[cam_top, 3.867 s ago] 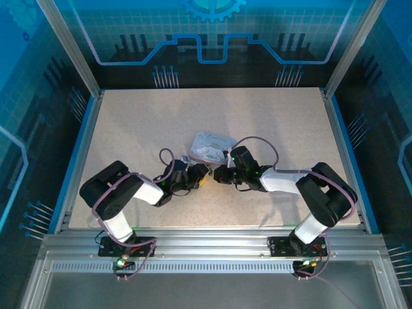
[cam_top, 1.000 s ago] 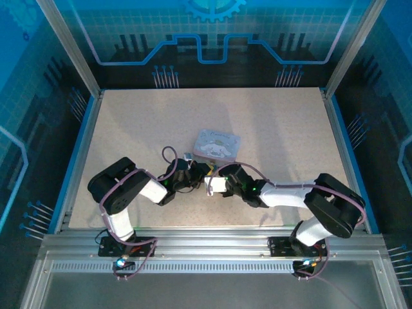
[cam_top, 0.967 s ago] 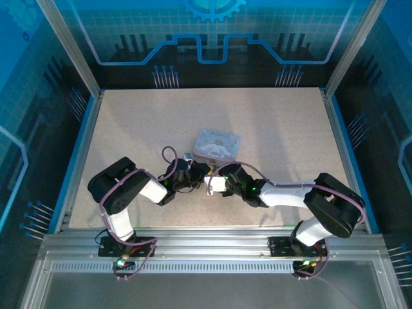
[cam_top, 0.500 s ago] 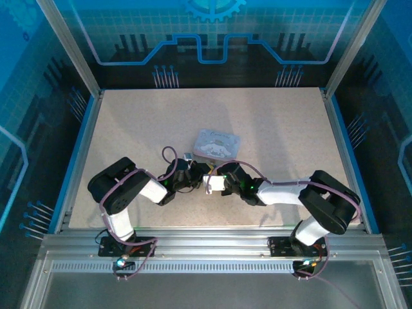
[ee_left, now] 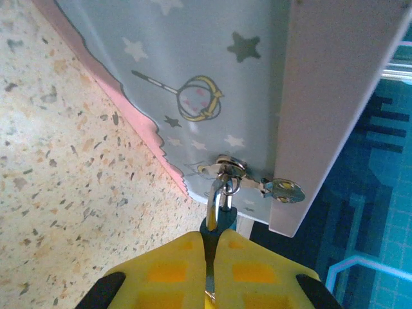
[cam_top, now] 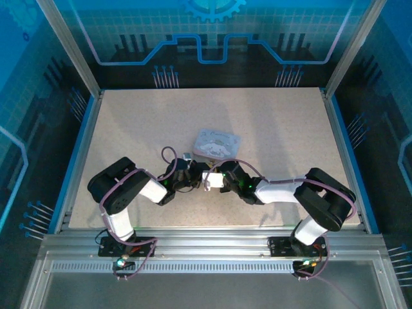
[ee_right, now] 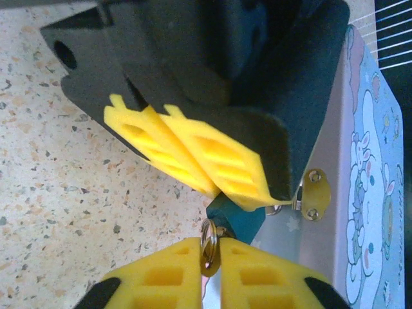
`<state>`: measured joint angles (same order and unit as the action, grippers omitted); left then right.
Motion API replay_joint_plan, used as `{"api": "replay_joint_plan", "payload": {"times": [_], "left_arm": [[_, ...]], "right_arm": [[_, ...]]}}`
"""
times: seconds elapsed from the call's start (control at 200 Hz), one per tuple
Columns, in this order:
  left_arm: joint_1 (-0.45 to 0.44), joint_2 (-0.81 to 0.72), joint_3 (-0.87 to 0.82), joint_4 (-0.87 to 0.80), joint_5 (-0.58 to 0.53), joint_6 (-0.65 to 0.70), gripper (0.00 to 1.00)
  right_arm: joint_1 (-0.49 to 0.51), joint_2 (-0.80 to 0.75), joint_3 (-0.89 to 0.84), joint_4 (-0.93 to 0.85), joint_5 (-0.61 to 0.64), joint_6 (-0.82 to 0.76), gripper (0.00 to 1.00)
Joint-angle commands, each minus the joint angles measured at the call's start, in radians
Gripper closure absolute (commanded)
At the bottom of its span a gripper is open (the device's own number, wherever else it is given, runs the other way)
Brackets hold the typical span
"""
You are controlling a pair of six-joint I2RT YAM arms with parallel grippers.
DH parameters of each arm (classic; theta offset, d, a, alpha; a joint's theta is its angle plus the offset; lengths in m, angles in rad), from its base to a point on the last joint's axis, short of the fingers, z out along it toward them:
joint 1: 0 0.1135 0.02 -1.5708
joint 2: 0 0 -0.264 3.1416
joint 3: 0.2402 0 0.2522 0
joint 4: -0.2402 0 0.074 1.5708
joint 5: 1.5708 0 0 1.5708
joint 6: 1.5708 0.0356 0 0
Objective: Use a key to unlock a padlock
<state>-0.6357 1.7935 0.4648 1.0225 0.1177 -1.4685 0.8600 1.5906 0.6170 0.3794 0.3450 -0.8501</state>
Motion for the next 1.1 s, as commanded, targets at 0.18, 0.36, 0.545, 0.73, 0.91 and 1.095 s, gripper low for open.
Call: {"api": "replay_joint_plan", "payload": {"times": [0.18,0.36,0.545,0.73,0.91,1.095], "left_arm": [[-0.003,0.009,0.003,0.014,0.014,-0.010,0.91],[-0.004,0.007,0.003,0.011,0.015,-0.009,0.91],[-0.004,0.004,0.003,0.006,0.013,-0.007,0.91],[-0.004,-0.001,0.006,-0.002,0.013,-0.002,0.91],[-0.004,0.000,0.003,-0.005,0.011,0.001,0.91],[-0.004,-0.001,0.002,-0.009,0.011,0.005,0.91]], "right_arm": [[0.009,-0.003,0.036,0.003,0.120,0.118,1.00],[0.036,-0.013,0.065,-0.056,0.167,0.248,1.00],[0.055,-0.023,0.107,-0.141,0.178,0.371,1.00],[0.060,-0.022,0.147,-0.213,0.143,0.474,1.00],[0.059,0.005,0.165,-0.247,0.113,0.601,1.00],[0.045,0.015,0.126,-0.190,0.025,0.700,1.00]]}}
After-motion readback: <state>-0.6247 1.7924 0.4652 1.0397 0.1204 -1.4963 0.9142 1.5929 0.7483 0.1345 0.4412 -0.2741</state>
